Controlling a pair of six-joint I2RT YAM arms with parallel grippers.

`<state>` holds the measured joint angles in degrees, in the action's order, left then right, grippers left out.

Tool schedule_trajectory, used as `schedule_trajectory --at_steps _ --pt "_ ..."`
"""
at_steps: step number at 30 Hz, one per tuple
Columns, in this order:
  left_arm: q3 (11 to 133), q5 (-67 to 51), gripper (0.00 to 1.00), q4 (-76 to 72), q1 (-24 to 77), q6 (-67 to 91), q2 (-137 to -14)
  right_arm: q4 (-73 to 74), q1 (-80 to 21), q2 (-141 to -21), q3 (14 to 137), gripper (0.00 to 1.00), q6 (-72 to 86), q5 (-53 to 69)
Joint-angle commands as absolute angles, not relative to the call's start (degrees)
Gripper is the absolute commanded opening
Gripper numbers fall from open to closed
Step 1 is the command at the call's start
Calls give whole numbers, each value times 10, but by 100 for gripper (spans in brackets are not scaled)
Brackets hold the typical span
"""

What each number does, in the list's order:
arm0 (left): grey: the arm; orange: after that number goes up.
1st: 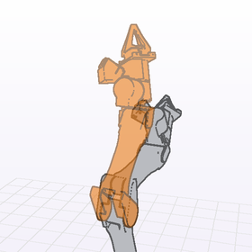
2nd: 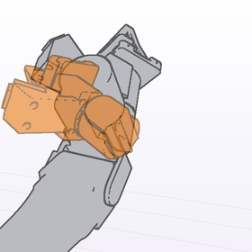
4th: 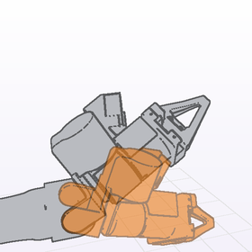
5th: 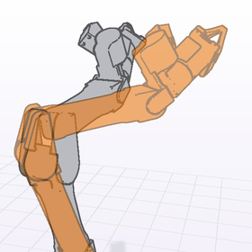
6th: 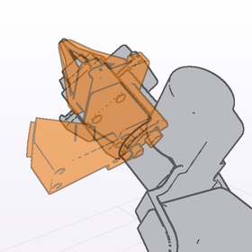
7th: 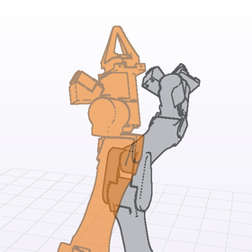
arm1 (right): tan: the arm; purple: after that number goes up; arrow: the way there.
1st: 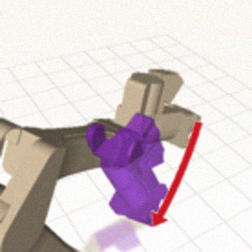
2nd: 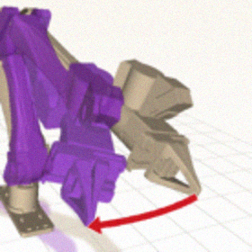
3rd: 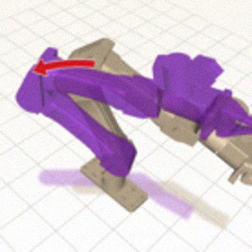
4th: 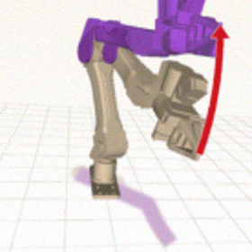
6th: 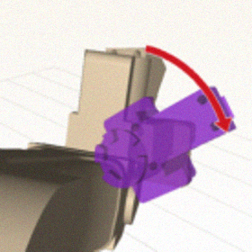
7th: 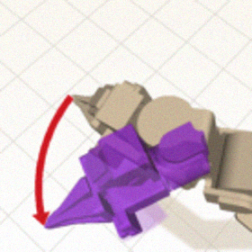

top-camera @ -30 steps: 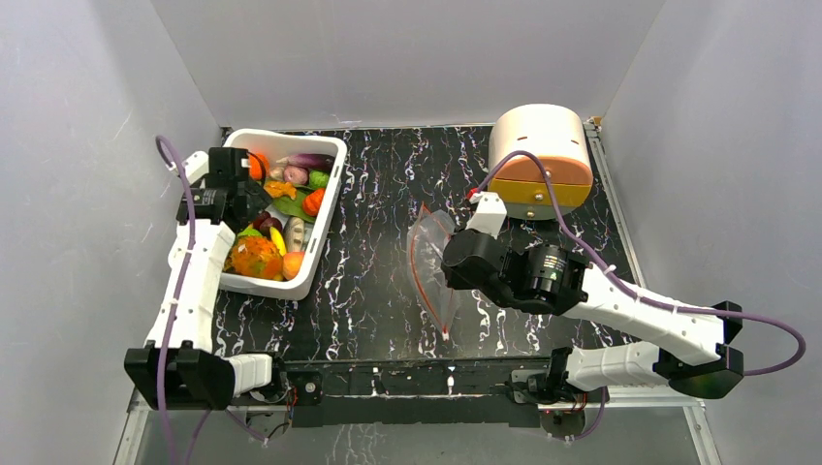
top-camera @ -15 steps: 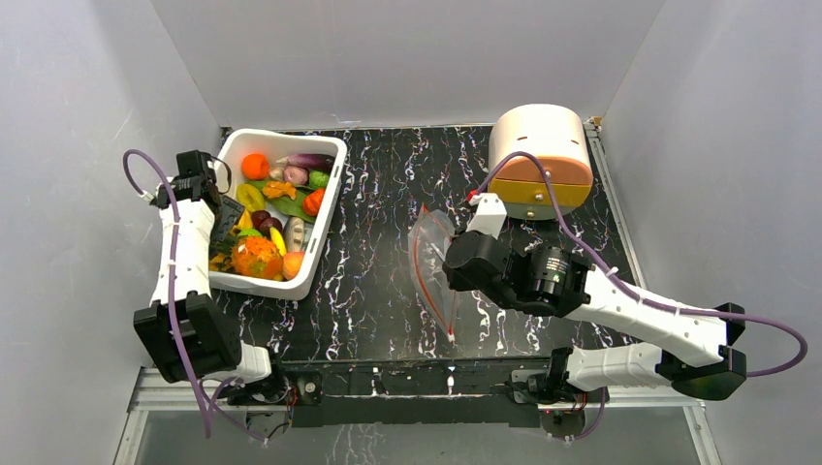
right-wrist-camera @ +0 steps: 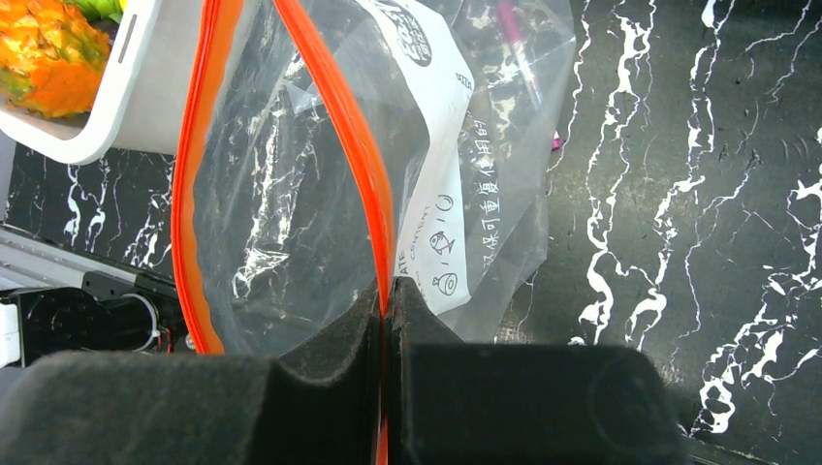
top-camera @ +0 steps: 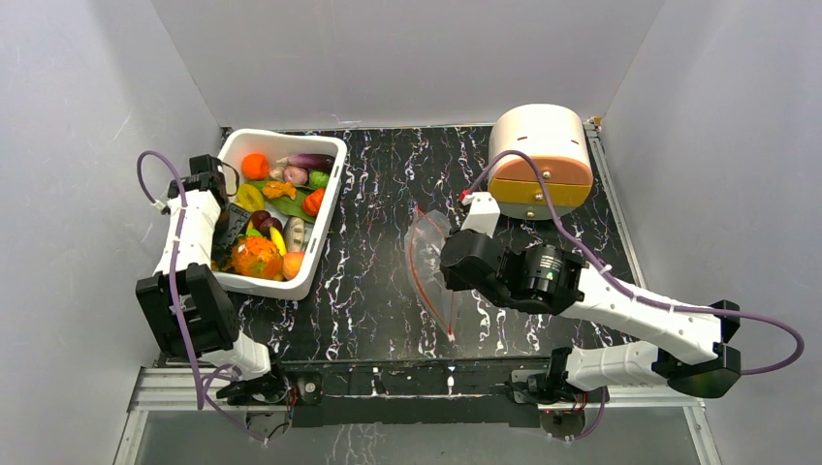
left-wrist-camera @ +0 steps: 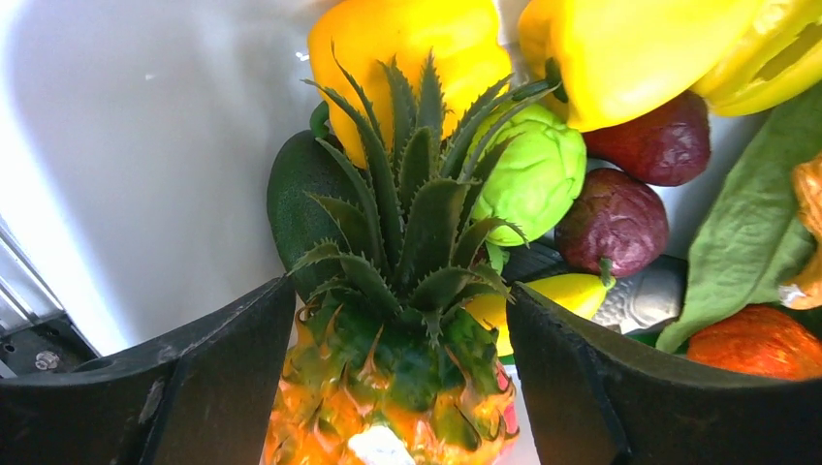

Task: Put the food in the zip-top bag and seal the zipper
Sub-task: Pick up the fake fruit from the bin.

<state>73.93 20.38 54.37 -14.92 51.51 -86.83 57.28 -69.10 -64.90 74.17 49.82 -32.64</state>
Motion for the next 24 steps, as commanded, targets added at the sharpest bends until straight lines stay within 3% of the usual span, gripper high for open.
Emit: schedule_trajectory --at_steps 1,6,15,19,24 --pt "720 200 78 548 -153 530 -869 562 -691 -662 783 0 492 -322" --pt "698 189 71 512 -153 519 -858 557 -691 -674 792 0 501 -310" --pt "698 184 39 509 -153 505 -841 541 -691 -673 778 0 520 -290" --pt "709 193 30 489 -152 478 -798 552 -691 -673 773 0 529 -305" --pt "695 173 11 430 -151 417 -727 601 -691 -676 805 0 529 -355"
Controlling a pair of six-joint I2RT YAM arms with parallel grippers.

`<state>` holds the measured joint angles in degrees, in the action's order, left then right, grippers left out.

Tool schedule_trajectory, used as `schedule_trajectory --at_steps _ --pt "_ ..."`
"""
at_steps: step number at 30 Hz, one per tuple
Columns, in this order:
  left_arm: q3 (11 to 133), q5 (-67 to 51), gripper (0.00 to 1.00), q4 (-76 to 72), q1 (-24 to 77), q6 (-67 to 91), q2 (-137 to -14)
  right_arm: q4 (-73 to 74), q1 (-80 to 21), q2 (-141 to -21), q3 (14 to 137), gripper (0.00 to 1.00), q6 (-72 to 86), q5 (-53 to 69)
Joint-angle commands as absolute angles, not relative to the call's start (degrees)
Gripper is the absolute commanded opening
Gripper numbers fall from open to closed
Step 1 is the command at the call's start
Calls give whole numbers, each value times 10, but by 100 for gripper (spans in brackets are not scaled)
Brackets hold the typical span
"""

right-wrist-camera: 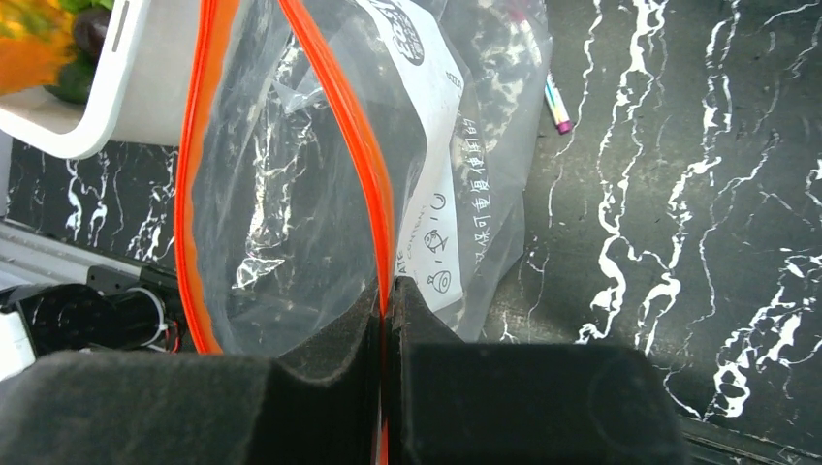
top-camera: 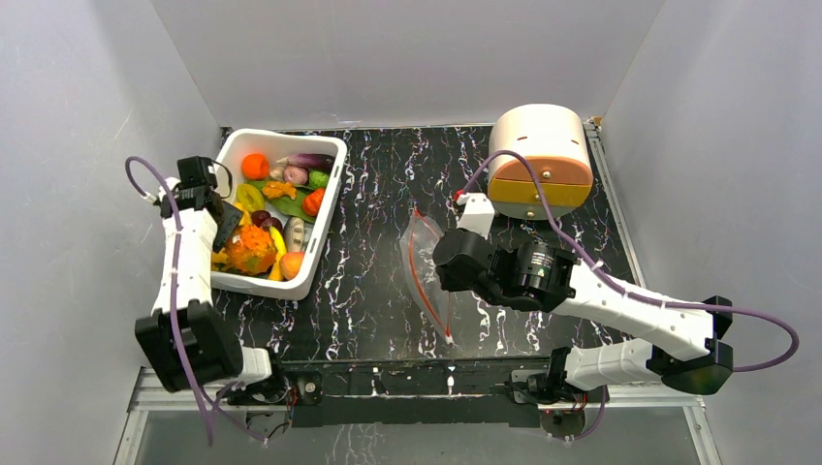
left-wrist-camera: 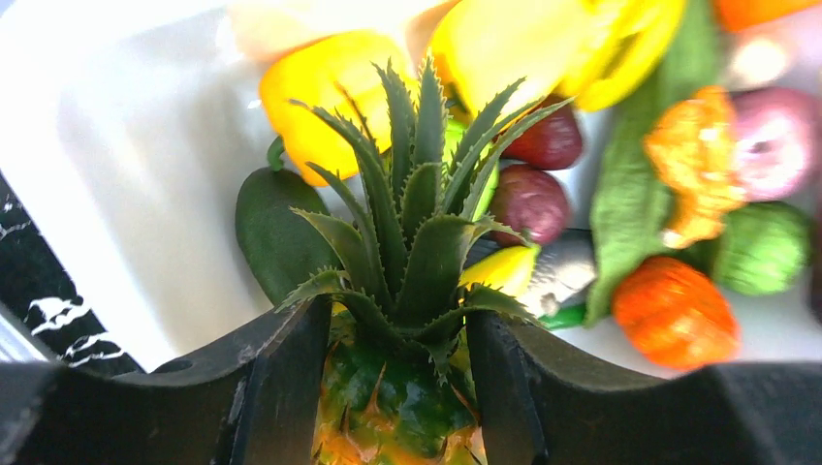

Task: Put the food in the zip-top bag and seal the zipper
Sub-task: Pick up the fake fruit from the bin, then place the fake fruit in the zipper food storage bag.

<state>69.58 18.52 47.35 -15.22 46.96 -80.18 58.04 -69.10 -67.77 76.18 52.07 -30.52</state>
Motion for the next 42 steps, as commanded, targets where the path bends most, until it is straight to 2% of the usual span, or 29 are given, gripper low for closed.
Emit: schedule_trajectory --at_steps 1,12,20,24,30,34,42 --pt "695 168 11 428 -150 411 -720 602 -691 -675 812 0 526 -360" --pt "710 52 14 372 -89 323 -666 605 -687 -723 850 0 505 -390" --pt "679 -120 15 299 -15 325 -587 578 -679 -808 900 0 498 -363" --pt "690 -213 16 275 10 339 -564 514 -649 -832 895 0 501 -298" --pt "685 -354 16 164 32 440 -545 428 -596 -858 872 0 550 -192" --pt "660 -434 17 32 45 563 -545 370 -590 -866 868 0 575 -147" --pt "566 -439 16 -202 54 755 -544 319 -590 -882 863 0 623 -112"
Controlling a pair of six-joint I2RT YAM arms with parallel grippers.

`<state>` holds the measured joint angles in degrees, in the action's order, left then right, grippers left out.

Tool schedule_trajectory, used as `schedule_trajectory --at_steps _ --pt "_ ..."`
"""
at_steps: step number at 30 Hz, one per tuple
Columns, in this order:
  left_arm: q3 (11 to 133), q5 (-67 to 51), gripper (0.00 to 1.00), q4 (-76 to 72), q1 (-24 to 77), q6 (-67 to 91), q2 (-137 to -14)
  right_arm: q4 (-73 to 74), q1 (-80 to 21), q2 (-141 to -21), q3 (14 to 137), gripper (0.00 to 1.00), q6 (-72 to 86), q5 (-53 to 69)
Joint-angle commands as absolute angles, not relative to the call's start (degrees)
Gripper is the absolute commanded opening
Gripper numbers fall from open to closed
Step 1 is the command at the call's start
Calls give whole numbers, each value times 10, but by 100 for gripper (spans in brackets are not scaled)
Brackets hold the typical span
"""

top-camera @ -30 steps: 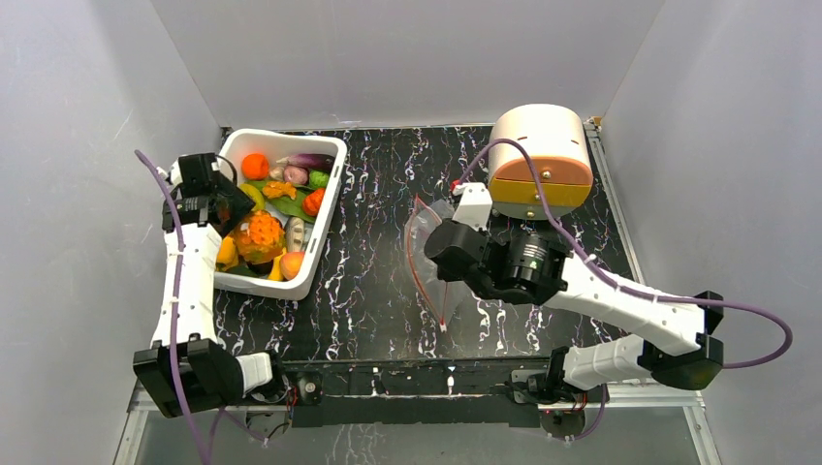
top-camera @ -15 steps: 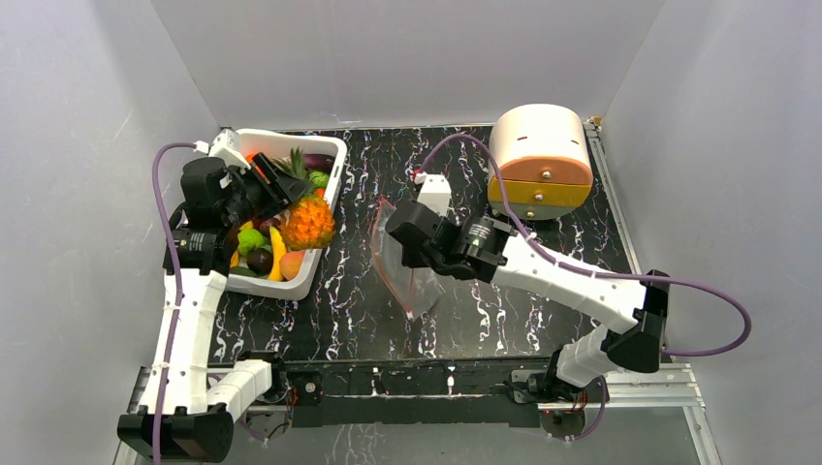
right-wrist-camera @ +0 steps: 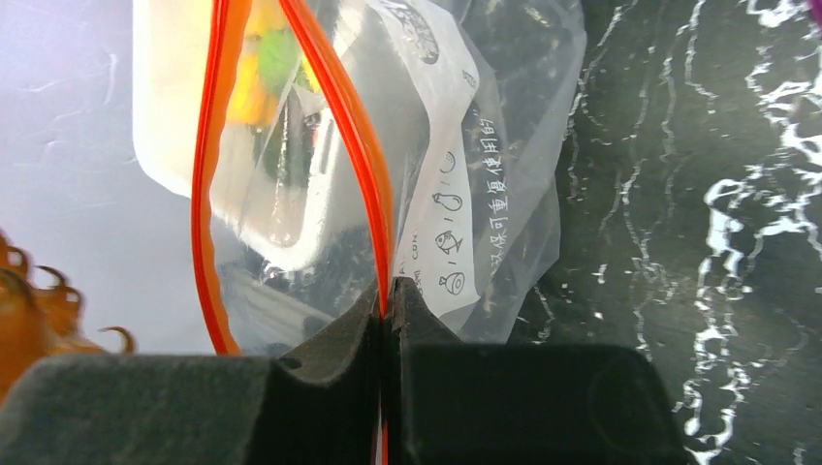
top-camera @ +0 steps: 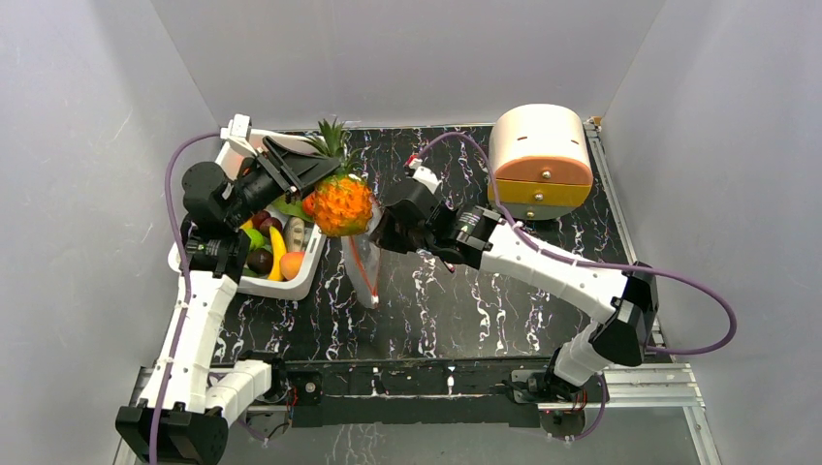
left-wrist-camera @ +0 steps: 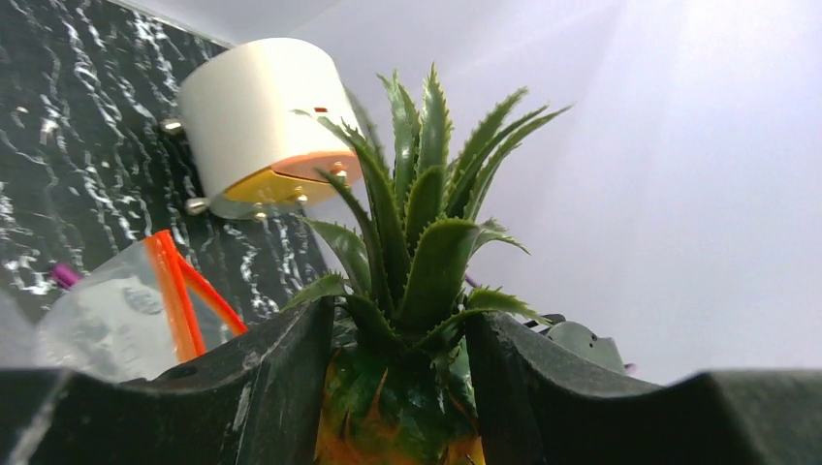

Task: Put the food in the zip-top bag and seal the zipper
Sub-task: Place the fake fruit in the zipper food storage bag.

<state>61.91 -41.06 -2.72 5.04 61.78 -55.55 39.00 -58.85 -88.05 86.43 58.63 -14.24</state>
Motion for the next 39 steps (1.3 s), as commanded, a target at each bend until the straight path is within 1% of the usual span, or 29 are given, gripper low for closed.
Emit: schedule_trajectory --at_steps 1,5,8,13,17,21,27,29,32,35,39 --pt "544 -424 16 -222 54 760 -538 310 -590 -880 859 0 628 -107" --pt "482 -348 16 -177 55 682 -503 294 -590 -868 855 0 649 -110" --pt "452 -329 16 -133 55 625 -494 301 -590 -849 849 0 660 -136" --pt "437 -269 15 -56 58 527 -472 280 -590 -818 827 0 670 -144" --pt "431 -247 13 -30 58 507 -459 261 -591 -804 817 0 682 -126" --pt "427 -253 13 -34 58 533 -462 227 -591 -795 788 0 687 -129" --pt "426 -288 11 -70 59 692 -477 214 -591 -796 770 0 697 -136" --pt "436 -286 10 -60 59 707 -486 193 -591 -783 747 0 708 -137" --pt "458 -267 10 -43 59 723 -501 138 -590 -749 700 0 740 -151" --pt "448 -239 10 -87 63 772 -504 126 -591 -731 681 0 759 -191" --pt "432 -186 10 -107 75 789 -502 90 -591 -718 662 0 785 -205"
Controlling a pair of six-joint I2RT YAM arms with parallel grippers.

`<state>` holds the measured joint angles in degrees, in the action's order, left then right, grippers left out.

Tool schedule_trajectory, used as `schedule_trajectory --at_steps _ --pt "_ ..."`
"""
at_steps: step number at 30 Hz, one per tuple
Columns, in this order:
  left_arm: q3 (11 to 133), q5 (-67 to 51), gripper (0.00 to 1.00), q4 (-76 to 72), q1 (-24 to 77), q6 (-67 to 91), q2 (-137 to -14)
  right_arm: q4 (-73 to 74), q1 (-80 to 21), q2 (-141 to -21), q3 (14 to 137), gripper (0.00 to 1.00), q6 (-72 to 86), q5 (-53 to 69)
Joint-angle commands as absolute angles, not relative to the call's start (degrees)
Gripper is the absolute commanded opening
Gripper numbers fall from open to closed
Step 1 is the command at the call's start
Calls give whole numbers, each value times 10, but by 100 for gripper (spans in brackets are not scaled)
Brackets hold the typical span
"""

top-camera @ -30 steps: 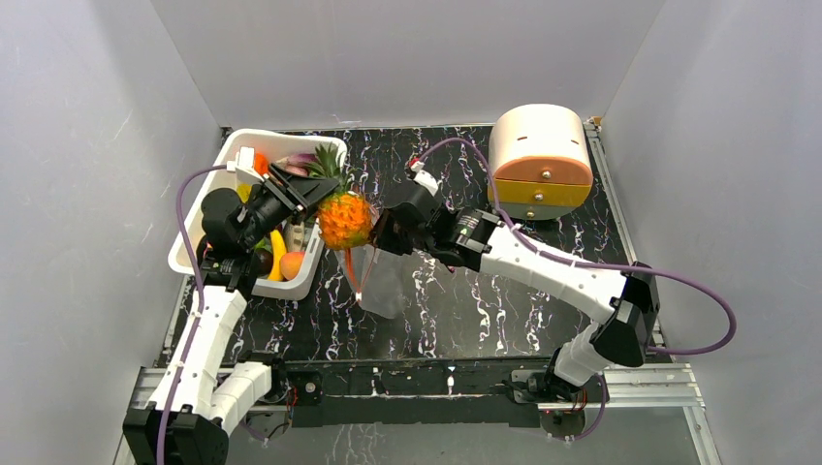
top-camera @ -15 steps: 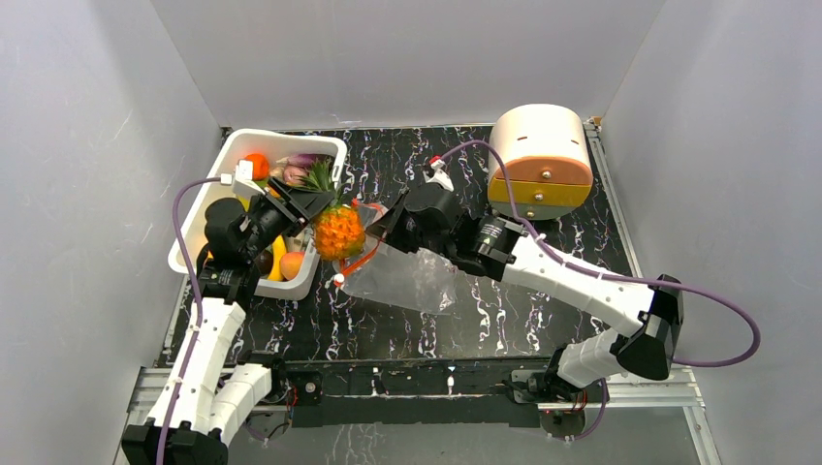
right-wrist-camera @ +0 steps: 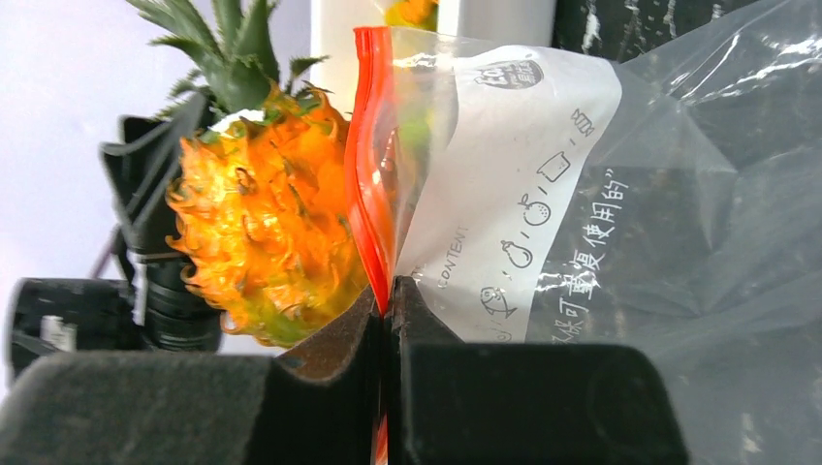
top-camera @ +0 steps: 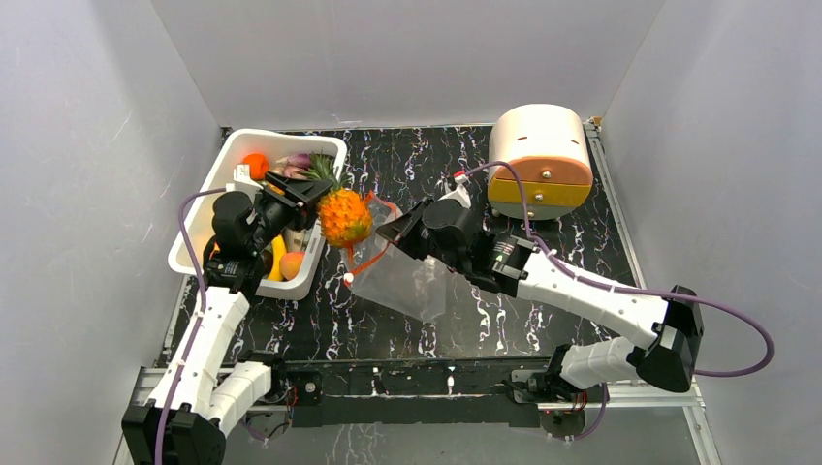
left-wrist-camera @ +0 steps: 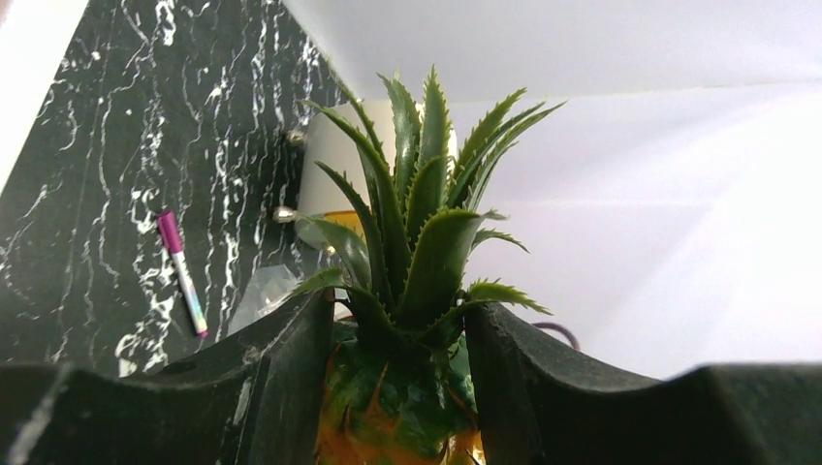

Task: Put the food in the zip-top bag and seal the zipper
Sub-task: Place the fake fruit in the zipper food storage bag.

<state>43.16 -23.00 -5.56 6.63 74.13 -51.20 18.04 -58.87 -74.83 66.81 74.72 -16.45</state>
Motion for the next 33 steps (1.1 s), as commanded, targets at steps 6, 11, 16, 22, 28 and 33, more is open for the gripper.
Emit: schedule_trajectory --at_steps 6,11,16,22,28,33 --pt "377 -165 11 -203 106 874 -505 67 -591 -718 660 0 813 -227" --pt "393 -141 10 -154 117 905 -484 18 -590 -731 637 0 805 -207" --pt "449 -144 11 -84 133 881 -481 -38 -590 -733 611 0 810 -187" --pt "398 -87 11 -120 138 869 -434 -47 -587 -707 593 0 810 -194" --pt "408 -109 10 -129 150 721 -466 -100 -586 -675 554 0 855 -188" --pt "379 -89 8 -171 166 666 -460 -90 -580 -674 579 0 838 -200"
